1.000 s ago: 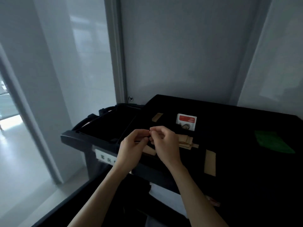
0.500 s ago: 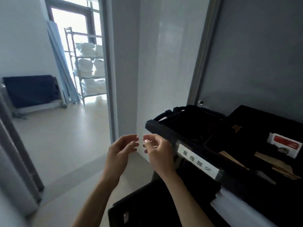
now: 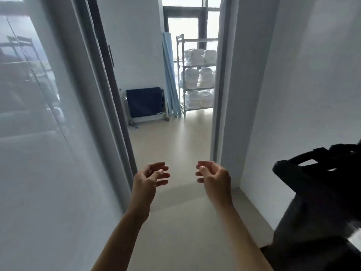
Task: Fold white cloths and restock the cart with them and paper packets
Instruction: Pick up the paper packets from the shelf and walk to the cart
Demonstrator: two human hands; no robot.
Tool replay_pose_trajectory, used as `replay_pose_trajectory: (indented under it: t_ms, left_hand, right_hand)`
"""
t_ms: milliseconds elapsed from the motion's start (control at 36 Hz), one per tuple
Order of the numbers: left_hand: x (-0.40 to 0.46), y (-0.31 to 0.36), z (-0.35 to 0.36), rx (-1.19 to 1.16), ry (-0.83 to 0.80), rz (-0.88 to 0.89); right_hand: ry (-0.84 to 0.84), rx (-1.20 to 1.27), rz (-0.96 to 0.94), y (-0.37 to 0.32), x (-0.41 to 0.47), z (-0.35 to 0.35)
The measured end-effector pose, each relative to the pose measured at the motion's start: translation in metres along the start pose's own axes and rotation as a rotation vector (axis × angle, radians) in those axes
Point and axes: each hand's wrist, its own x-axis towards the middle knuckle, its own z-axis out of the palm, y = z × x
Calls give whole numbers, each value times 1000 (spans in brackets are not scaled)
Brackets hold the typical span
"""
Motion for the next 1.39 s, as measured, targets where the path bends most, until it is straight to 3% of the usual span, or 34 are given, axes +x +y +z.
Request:
replay_pose_trajectory:
  t_ms: [306, 556, 889, 1222, 1389]
  left_hand:
    - [103, -22, -16, -20, 86, -51]
    - [250, -74, -34, -113, -24, -132]
    - [424, -69, -48, -187, -122, -166]
    - [603, -101, -8, -178, -51, -147]
    - [705, -101, 27, -181, 32, -149]
  right_hand:
    - [-41, 37, 57, 28, 89, 71]
    - [65, -70, 51, 67, 177, 147]
    - [164, -88, 74, 65, 297, 233]
    - [126, -26, 75, 124, 491, 290]
    - [18, 102, 152, 141, 606, 332]
